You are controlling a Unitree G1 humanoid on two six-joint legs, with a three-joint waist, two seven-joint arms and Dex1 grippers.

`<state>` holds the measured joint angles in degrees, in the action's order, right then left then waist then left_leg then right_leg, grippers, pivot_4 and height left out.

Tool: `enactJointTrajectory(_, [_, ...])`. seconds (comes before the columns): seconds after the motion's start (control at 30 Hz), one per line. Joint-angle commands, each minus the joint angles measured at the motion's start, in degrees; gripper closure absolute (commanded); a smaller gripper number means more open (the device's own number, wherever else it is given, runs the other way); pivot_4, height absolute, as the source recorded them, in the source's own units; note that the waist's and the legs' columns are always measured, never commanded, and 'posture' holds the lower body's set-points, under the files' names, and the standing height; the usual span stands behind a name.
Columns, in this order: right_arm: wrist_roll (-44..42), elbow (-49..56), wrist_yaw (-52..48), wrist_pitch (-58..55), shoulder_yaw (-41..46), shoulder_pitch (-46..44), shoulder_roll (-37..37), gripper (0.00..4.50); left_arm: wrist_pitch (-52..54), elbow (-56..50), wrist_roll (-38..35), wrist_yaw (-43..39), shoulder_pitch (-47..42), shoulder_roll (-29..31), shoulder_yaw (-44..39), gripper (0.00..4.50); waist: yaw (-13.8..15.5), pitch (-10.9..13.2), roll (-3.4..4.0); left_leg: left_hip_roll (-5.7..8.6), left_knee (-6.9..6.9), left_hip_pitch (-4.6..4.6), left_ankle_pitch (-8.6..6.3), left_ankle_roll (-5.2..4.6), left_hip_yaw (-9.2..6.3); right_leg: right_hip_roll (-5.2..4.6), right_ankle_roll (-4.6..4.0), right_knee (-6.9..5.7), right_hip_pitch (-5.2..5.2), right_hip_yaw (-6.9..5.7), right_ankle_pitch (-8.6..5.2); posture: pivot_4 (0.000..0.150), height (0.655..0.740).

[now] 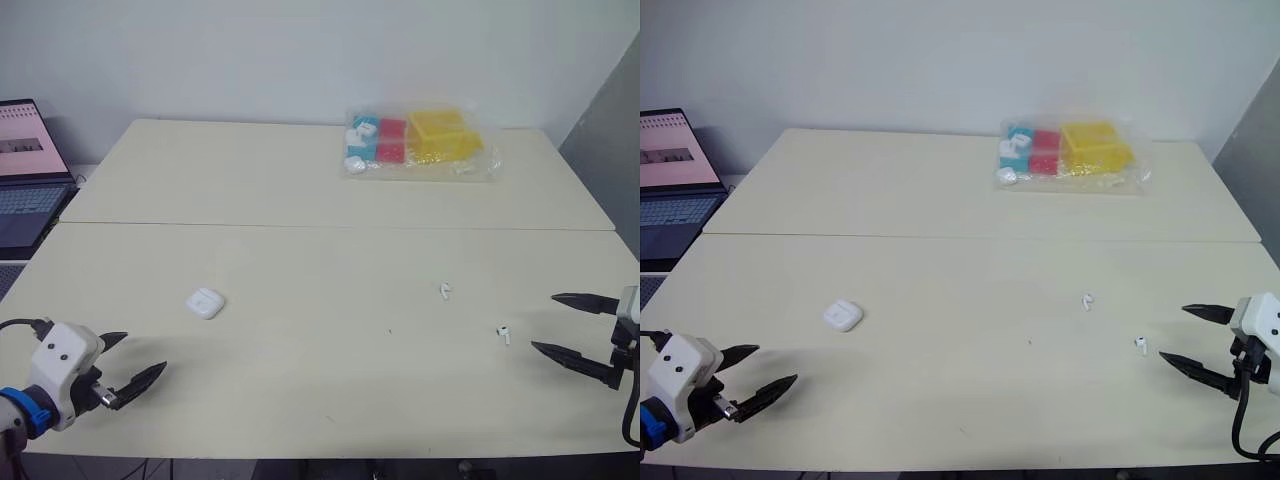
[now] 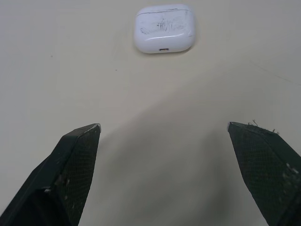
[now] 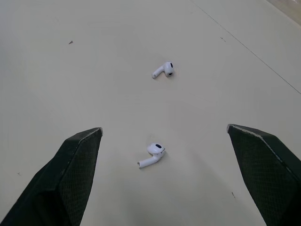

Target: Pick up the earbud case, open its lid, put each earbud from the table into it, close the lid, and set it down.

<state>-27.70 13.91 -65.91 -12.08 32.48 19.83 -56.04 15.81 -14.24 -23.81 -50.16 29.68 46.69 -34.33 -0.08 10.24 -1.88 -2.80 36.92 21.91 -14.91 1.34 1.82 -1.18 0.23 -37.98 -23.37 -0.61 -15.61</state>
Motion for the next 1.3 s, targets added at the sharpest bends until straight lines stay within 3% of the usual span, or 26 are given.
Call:
enactJointTrajectory(0.03, [0.5, 0.5, -0.2, 0.4, 0.9, -0.4, 0.1, 0.05, 1.2, -1.1, -0.7, 0.6, -1.0, 0.1, -2.4, 0.00, 0.0, 0.0, 0.00, 0.00, 0.00, 0.00, 0.00, 0.00, 0.00, 0.00, 0.00, 0.00, 0.00, 0.00, 0.00, 0.150, 0.7378])
enactJointTrajectory(0.67, [2.1, 1.2, 0.3, 0.7, -0.6, -1.4, 1.1, 0.05, 5.3, 1.1, -4.8, -4.9, -4.4, 0.3, -4.1, 0.00, 0.0, 0.0, 0.00, 0.01, 0.05, -0.05, 0.00, 0.00, 0.01, 0.03, 0.07, -0.07, 0.05, 0.01, 0.05, 0.150, 0.7378])
enactJointTrajectory(0.97, [2.0, 1.7, 0.0, 0.8, -0.9, -1.3, 1.0, 0.05, 10.4, -1.3, -5.3, 0.9, -5.9, -1.8, -3.7, 0.00, 0.0, 0.0, 0.00, 0.01, 0.07, -0.07, 0.00, 0.00, -0.01, 0.02, 0.09, -0.09, 0.07, 0.00, 0.07, 0.150, 0.7378])
enactJointTrajectory(1.3, [-4.8, 8.7, -1.7, -10.4, -9.5, -12.8, -3.5, 0.05, 20.9, -4.0, -7.2, 6.8, -12.8, -2.6, 1.8, 0.00, -0.1, -0.1, -0.03, 0.02, 0.14, -0.13, 0.02, -0.01, -0.02, 0.04, 0.14, -0.15, 0.12, 0.05, 0.17, 0.150, 0.7378])
